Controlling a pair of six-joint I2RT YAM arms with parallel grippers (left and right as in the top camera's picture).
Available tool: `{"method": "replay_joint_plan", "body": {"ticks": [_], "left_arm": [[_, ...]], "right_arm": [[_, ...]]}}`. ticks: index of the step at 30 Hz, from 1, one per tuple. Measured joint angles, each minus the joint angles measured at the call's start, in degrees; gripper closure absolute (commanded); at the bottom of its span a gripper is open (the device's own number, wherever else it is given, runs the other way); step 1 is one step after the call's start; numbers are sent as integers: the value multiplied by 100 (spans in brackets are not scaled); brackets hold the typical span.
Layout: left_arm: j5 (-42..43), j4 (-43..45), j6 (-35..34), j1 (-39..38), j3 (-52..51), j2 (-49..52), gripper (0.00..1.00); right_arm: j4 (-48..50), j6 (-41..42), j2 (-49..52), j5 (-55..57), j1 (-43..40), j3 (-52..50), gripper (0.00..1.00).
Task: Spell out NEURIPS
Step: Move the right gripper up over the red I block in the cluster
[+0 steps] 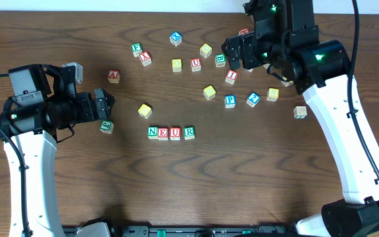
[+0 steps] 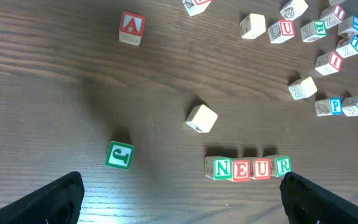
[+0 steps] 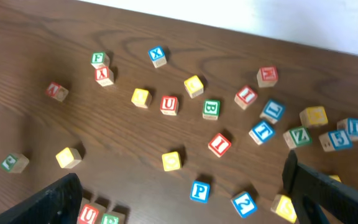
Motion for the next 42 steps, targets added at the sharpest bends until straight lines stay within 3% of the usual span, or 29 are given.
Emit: {"method": "replay_joint_plan", "body": {"ticks": [5,9,15,24,34,42], "left_arm": [[0,2,-2,0,0,0,1],[0,0,-2,0,0,0,1],[0,2,-2,0,0,0,1],[0,2,-2,0,0,0,1],[2,4,-2,0,0,0,1],[2,2,-2,0,0,0,1]], "right_arm": [[-136,262,2,529,118,0,3],[-142,575,11,916,293,0,15],[-149,1493,48,1556,356,0,15],[-140,2465,553,2004,356,55,4],[-850,3320,2164,2068,356,988,17],[-1097,4203,2452,2203,356,1322,19]]}}
